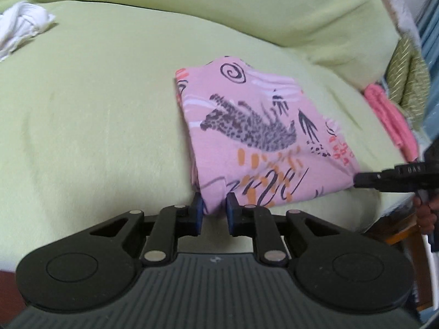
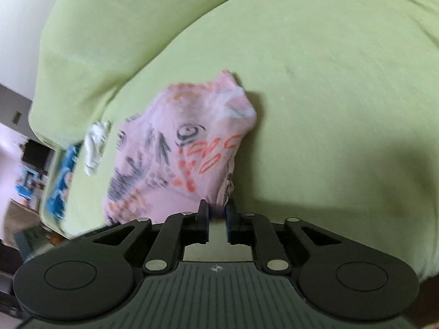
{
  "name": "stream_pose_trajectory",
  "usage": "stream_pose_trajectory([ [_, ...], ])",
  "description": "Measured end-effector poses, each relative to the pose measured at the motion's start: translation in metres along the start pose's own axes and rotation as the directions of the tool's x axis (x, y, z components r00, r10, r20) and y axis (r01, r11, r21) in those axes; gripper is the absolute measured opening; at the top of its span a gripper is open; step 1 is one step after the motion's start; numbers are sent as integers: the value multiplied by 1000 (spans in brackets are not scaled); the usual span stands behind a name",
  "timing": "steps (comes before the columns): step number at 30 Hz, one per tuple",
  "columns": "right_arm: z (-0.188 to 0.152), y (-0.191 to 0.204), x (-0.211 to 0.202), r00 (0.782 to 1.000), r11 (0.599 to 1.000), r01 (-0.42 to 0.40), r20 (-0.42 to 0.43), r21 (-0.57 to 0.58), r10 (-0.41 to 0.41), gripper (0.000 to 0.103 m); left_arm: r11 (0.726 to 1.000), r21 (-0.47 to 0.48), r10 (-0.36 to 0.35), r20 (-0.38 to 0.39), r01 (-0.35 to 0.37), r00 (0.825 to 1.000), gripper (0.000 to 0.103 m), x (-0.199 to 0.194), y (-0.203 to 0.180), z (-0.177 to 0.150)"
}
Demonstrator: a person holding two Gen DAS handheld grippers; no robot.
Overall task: Fold clothes
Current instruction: 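Release the shorts and pat them flat with both grippers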
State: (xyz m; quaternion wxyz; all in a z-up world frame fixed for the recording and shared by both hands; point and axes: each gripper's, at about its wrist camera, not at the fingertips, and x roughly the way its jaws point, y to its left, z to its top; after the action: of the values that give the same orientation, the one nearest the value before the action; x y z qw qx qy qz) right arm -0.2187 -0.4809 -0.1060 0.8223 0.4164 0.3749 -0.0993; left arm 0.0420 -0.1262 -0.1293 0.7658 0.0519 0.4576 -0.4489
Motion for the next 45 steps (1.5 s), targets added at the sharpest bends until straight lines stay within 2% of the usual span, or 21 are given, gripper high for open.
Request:
stream_pose_trajectory([
  [2,-13,8,-10,993,991,98,81,-85,-92,34,994,21,105,-9,-104,994,18,-10,-6,0],
  [3,-21,14,-18,983,981,145,133,-132,-128,38,985,41,166,-9,-166,986,18,-16,-11,0],
  [4,-28,19,-24,972,971,178,180,-159,-149,42,970,64,236,1,-236,972,18,-21,-18,0],
  [6,-40,28,-35,955,959,209,251,-190,-158,43,927,102,360,25,-361,932,18,-32,-31,-1],
  [11,-58,45,-41,949,957,188,294,-221,-119,43,890,143,424,93,-434,901,19,-53,-63,-1],
  [14,-67,55,-49,944,950,190,312,-250,-107,43,884,170,418,128,-435,900,19,-59,-83,-4],
  [17,-75,63,-59,930,947,194,354,-256,-95,43,900,196,352,200,-389,914,19,-64,-107,-9],
  [18,-77,66,-62,924,945,199,372,-260,-92,44,899,218,328,236,-379,915,19,-62,-117,-12],
  [22,-79,75,-60,897,924,223,436,-311,-70,44,856,321,272,386,-405,881,18,-50,-140,-29],
  [25,-76,86,-36,880,878,272,472,-395,-60,44,848,329,260,425,-415,867,16,-22,-138,-31],
  [29,-69,94,11,855,791,365,514,-492,-75,44,847,291,305,419,-445,855,14,20,-121,-25],
  [31,-68,90,34,855,756,389,511,-527,-84,44,847,291,307,416,-446,856,14,38,-108,-30],
  [33,-69,79,59,866,731,423,477,-536,-151,43,838,306,306,422,-452,853,14,54,-98,-38],
  [35,-76,67,62,854,750,413,506,-517,-122,44,803,354,312,435,-479,845,14,57,-103,-41],
  [36,-74,67,61,856,757,408,502,-510,-123,44,808,355,309,425,-471,851,14,54,-103,-38],
  [38,-69,70,54,860,776,405,490,-483,-144,43,875,286,265,392,-391,881,12,34,-96,-28],
  [39,-70,71,47,854,788,404,500,-465,-143,43,903,245,234,406,-352,884,12,20,-92,-26],
  [40,-74,72,39,845,800,396,520,-451,-126,43,911,226,222,435,-345,872,12,9,-91,-27],
  [42,-81,74,28,834,820,367,545,-439,-82,44,893,243,240,456,-379,857,12,1,-92,-31],
  [44,-88,75,29,848,827,341,526,-448,-64,44,875,275,269,409,-399,872,14,13,-90,-37],
  [45,-90,74,36,860,819,352,503,-453,-91,43,857,289,307,380,-428,872,14,23,-89,-41],
])
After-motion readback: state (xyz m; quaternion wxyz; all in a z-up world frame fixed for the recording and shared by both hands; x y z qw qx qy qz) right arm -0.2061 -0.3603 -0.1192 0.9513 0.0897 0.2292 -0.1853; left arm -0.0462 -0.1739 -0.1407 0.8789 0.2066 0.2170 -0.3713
